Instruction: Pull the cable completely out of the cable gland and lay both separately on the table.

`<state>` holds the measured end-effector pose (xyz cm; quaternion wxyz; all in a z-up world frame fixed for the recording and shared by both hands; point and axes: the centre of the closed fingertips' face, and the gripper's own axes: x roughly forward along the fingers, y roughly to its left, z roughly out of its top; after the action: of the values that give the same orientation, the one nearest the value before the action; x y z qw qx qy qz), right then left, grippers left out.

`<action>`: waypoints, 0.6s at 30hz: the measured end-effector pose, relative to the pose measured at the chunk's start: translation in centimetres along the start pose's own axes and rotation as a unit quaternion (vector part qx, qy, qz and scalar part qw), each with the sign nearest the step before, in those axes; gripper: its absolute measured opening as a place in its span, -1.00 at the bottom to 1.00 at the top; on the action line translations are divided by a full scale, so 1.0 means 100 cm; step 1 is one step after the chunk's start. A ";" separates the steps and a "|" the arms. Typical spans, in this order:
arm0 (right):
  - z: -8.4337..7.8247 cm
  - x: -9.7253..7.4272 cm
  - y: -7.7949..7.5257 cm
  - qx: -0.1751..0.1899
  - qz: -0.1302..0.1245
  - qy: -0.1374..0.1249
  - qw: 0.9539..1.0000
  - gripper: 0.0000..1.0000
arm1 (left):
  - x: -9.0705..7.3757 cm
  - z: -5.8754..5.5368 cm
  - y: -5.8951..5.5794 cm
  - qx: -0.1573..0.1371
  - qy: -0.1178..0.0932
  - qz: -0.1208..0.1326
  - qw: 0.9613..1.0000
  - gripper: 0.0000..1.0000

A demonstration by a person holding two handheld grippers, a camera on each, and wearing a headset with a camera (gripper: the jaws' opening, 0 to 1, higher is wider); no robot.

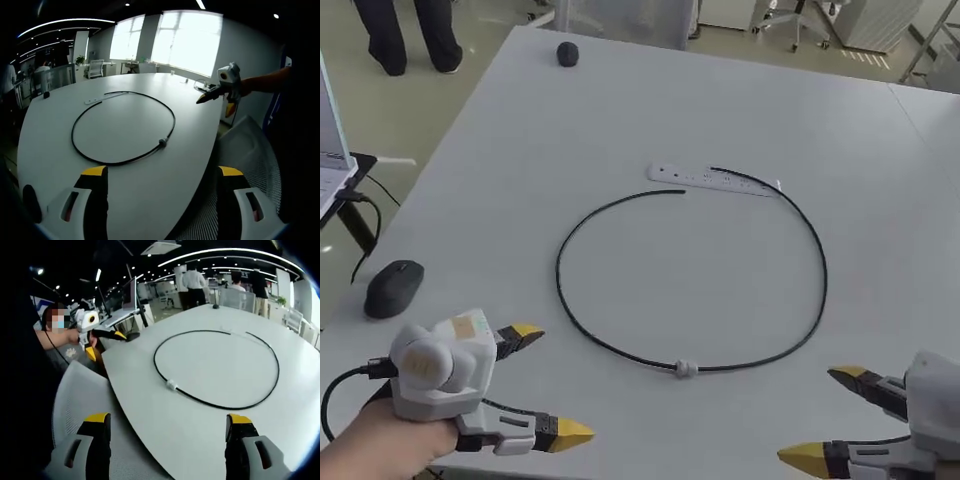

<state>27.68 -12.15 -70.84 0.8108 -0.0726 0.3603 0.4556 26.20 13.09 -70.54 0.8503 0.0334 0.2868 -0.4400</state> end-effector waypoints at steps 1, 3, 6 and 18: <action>0.001 0.001 0.000 -0.003 0.002 0.000 1.000 0.94 | 0.000 0.001 0.000 -0.002 -0.001 0.001 1.000 0.78; 0.004 0.002 0.000 -0.004 0.006 0.000 1.000 0.94 | 0.000 0.002 0.000 -0.009 -0.007 0.005 1.000 0.78; 0.006 0.004 -0.005 -0.010 0.012 0.000 1.000 0.93 | 0.001 0.003 0.001 -0.014 -0.010 0.011 1.000 0.78; 0.019 0.019 -0.020 -0.024 0.030 0.004 0.999 0.92 | 0.007 0.005 0.001 -0.024 -0.007 0.028 0.999 0.80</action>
<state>30.79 -11.16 -71.12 0.7931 -0.0832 0.3544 0.4883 26.79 12.48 -70.48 0.8648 0.0176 0.2903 -0.4094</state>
